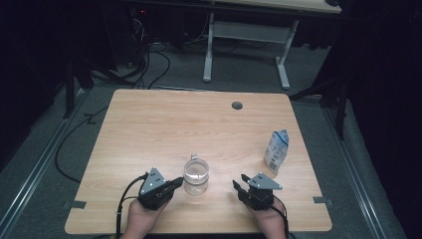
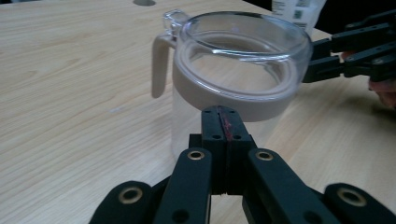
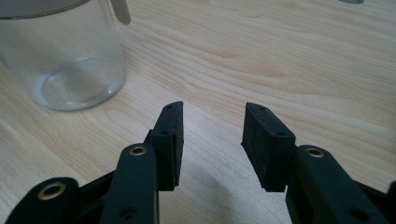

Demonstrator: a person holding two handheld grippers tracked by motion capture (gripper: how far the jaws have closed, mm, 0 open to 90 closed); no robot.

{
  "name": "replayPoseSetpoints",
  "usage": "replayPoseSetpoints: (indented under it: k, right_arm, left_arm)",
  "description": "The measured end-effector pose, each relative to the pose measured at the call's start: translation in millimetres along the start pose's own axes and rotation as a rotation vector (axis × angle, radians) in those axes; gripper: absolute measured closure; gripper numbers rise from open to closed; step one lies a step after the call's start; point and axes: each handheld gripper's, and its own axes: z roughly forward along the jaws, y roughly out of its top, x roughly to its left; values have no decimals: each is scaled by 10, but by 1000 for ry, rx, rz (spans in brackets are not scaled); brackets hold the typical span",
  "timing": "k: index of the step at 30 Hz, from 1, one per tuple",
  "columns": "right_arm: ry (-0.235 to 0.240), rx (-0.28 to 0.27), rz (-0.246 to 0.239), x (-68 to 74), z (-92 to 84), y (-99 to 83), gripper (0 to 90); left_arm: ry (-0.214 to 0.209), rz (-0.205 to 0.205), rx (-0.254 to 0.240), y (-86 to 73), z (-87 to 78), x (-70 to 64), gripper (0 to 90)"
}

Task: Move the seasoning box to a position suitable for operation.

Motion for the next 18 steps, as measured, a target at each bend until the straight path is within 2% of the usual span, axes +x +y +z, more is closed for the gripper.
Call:
replayPoseSetpoints:
  k: [5,6,9,12,18]
  right_arm:
    - [-3,0,3,-10,-25,-18,588]
    - [-6,0,9,-8,-30,-24,589]
    - [-12,2,8,-11,-50,-42,588]
    - [-17,3,12,-14,-75,-62,589]
    - [-29,4,17,-18,-125,-99,589]
  left_arm:
    - [-33,22,-1,31,56,-102,899]
    - [-43,6,-5,32,73,-133,899]
    - [-57,-1,-18,45,127,-176,899]
    - [-67,36,0,64,168,-183,899]
    - [-94,44,6,87,269,-234,900]
